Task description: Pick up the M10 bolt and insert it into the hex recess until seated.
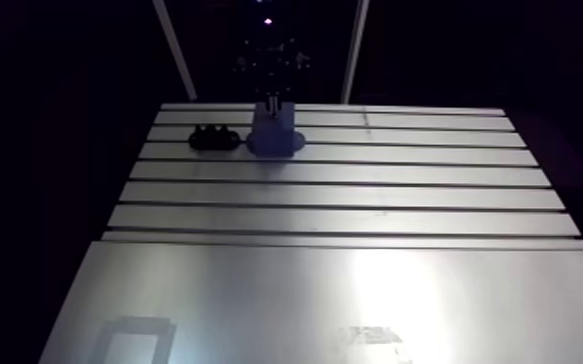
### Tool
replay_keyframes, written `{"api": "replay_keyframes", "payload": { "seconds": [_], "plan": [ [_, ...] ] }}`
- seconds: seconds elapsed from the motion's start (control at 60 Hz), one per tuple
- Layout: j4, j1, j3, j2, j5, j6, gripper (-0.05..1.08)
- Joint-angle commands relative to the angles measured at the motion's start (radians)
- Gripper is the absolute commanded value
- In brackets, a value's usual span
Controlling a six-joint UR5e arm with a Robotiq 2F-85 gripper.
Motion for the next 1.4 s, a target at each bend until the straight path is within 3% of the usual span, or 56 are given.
{"api": "replay_keyframes", "payload": {
  "seconds": [0.017, 1.4],
  "plan": [
    [-0.012, 0.001, 0.001, 0.002, 0.001, -0.001, 1.08],
    [-0.02, 0.001, 0.018, 0.002, 0.001, -0.001, 1.08]
  ]
}}
